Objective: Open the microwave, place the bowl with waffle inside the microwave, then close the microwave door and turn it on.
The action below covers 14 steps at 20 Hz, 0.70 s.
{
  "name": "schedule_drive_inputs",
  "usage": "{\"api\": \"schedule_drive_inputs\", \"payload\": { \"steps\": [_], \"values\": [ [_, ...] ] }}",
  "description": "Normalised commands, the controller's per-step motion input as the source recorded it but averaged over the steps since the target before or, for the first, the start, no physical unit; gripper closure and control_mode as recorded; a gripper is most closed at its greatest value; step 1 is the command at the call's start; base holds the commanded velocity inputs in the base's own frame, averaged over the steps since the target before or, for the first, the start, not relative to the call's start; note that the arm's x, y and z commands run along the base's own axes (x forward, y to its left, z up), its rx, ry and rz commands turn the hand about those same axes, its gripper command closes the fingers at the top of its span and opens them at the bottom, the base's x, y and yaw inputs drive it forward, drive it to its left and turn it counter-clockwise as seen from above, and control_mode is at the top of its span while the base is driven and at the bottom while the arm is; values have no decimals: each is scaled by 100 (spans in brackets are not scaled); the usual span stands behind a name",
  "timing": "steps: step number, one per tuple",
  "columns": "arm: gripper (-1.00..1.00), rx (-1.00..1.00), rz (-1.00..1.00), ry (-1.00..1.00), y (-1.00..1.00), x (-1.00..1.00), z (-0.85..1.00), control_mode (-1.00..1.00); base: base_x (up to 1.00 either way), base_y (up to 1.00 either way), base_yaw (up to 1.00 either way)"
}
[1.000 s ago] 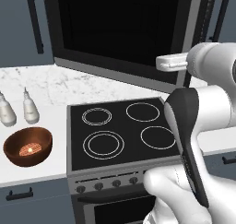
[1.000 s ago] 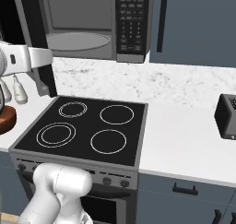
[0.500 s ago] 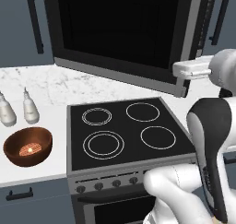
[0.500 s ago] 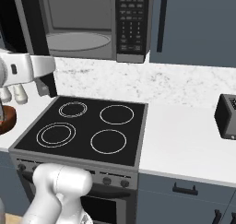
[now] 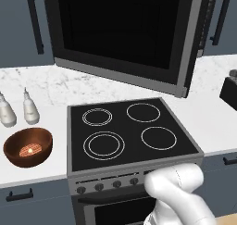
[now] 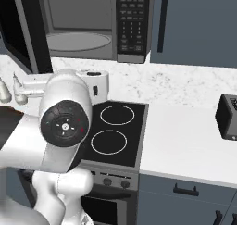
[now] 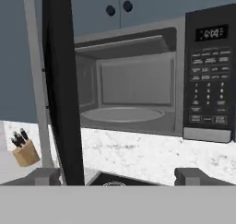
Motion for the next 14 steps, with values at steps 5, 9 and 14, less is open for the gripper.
{"api": "schedule_drive_inputs", "payload": {
  "steps": [5,9,14],
  "values": [
    [-100,18,45,8,-1,100,-25,-100,0,0,0],
    [-100,8,53,6,32,87,-26,-100,0,0,0],
    [-100,3,42,-7,23,49,-6,-100,0,0,0]
  ]
}}
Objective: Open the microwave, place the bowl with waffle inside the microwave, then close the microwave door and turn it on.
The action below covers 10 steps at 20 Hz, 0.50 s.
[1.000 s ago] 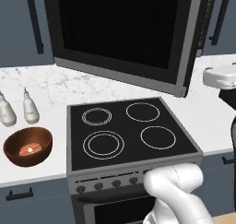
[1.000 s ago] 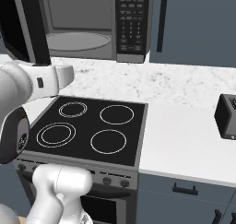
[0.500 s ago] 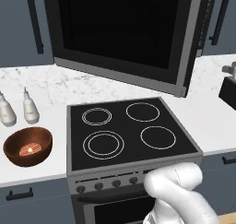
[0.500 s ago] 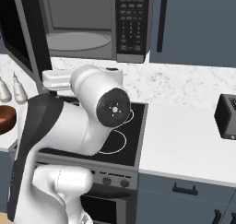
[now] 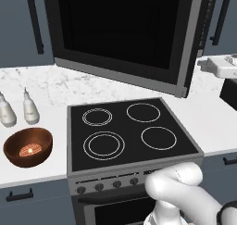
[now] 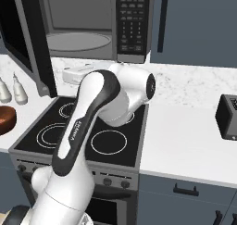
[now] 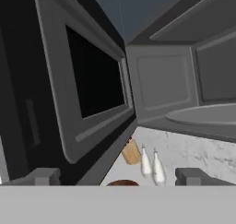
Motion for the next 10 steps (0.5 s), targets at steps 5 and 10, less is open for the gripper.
{"api": "schedule_drive_inputs", "payload": {
  "steps": [5,10],
  "values": [
    [-100,1,10,0,49,7,0,-100,0,0,0],
    [-100,0,0,2,86,0,0,-100,0,0,0]
  ]
}}
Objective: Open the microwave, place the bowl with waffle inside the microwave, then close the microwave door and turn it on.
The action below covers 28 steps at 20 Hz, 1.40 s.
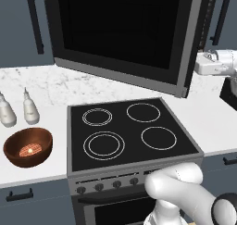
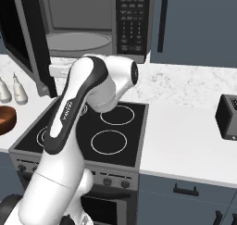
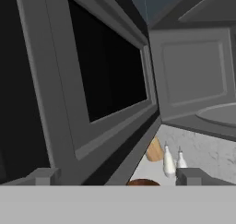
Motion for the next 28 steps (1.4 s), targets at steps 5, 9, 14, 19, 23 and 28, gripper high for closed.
{"api": "schedule_drive_inputs", "payload": {
  "steps": [5,9,14,19,23,28],
  "values": [
    [-100,0,1,0,80,-9,0,-100,0,0,0],
    [-100,0,8,3,92,-46,0,-100,0,0,0],
    [-100,-2,7,6,100,-35,0,-100,0,0,0],
    [-100,-3,0,7,100,-10,0,-100,0,0,0],
    [-100,-2,0,1,97,-7,0,-100,0,0,0],
    [-100,-3,0,0,83,0,0,-100,0,0,0]
  ]
}}
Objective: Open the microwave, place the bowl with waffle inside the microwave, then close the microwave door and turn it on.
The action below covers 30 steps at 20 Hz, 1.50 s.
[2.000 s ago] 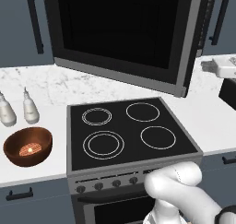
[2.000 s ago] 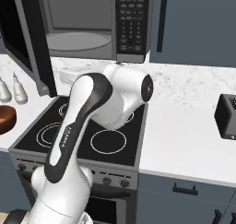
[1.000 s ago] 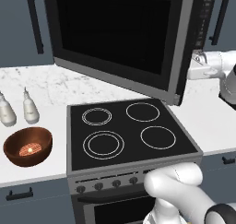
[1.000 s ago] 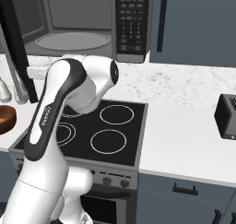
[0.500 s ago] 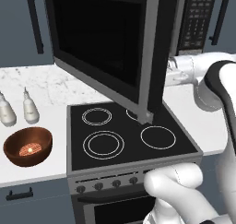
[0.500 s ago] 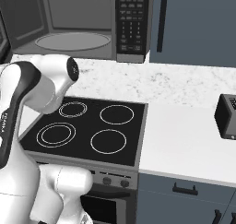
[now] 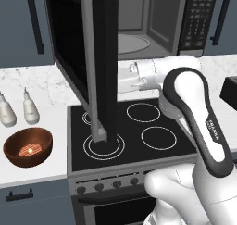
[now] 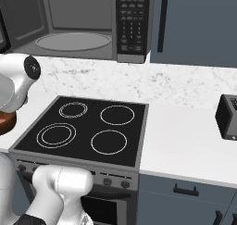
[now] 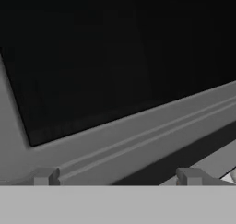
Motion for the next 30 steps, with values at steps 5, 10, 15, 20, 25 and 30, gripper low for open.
{"api": "schedule_drive_inputs", "payload": {
  "steps": [5,10,15,20,25,30],
  "values": [
    [-100,0,0,0,19,0,0,-100,0,0,0],
    [-100,0,0,0,-2,-9,0,-100,0,0,0],
    [-100,0,-22,15,-61,-9,12,-100,0,0,0],
    [-100,0,-36,36,-86,-11,-5,-100,0,0,0],
    [-100,-11,-22,36,-44,-3,-69,-100,0,0,0],
    [-100,-32,-17,29,-3,7,-100,-100,0,0,0]
  ]
}}
